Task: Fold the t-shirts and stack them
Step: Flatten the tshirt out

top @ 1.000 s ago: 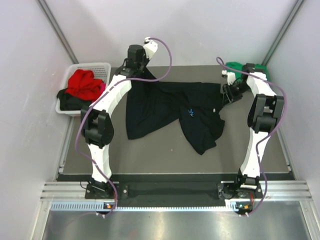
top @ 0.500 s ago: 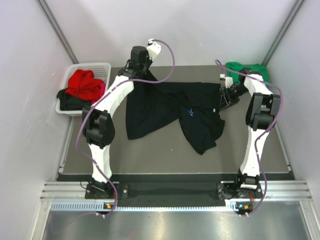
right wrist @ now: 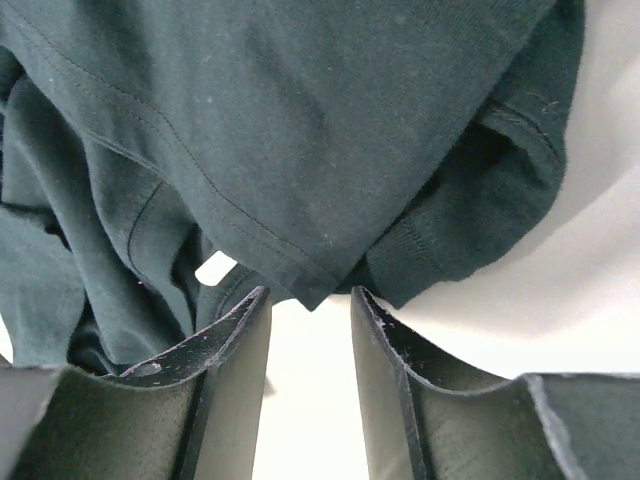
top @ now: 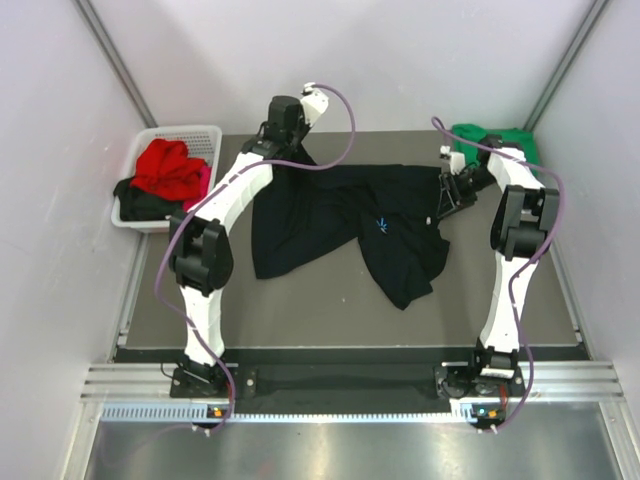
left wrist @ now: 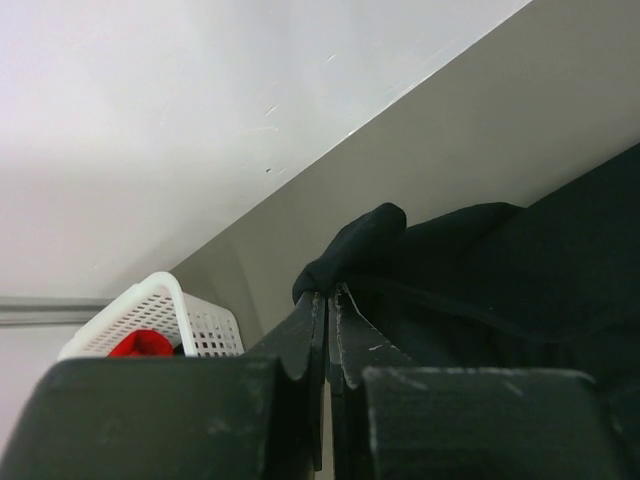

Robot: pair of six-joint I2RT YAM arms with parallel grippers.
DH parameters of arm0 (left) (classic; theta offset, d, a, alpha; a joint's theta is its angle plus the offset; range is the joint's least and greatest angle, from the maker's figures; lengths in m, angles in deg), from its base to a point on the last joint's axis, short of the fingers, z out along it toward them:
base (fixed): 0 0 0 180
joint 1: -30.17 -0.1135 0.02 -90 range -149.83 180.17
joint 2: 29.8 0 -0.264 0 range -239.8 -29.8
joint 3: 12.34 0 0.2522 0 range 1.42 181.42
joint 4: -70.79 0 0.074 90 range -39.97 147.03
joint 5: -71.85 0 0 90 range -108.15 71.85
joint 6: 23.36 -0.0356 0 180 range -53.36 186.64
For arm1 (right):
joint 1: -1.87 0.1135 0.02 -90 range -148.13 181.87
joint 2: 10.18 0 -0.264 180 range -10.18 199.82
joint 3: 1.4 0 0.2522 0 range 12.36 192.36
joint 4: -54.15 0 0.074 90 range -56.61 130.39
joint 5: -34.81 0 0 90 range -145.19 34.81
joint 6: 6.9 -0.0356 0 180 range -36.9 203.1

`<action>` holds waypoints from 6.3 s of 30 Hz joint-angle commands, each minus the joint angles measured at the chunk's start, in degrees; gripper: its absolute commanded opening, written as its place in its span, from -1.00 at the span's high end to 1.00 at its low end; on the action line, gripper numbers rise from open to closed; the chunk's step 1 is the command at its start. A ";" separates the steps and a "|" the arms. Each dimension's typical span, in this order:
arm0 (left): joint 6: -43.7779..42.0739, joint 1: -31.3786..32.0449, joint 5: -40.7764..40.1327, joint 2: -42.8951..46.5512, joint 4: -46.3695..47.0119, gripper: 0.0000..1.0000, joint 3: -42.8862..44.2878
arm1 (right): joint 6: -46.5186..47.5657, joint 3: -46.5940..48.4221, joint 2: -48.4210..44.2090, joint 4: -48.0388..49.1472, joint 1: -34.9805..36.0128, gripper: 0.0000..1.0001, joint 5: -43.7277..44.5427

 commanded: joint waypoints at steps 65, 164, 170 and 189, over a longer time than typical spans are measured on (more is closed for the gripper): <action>1.44 -1.78 1.76 5.17 0.42 1.00 -6.75 | -2.68 -4.16 -16.13 2.72 2.02 1.00 -2.71; -7.79 -6.79 18.28 -9.60 -33.07 0.35 -4.64 | -5.32 -5.56 -28.34 10.72 2.72 1.00 0.10; -7.79 -7.14 19.59 -9.60 -35.17 0.31 -4.90 | -5.23 -5.65 -28.34 10.55 2.72 1.00 0.18; -3.92 -9.16 21.18 -7.22 -34.39 0.28 -4.46 | -5.23 -4.68 -27.11 10.64 2.90 1.00 0.01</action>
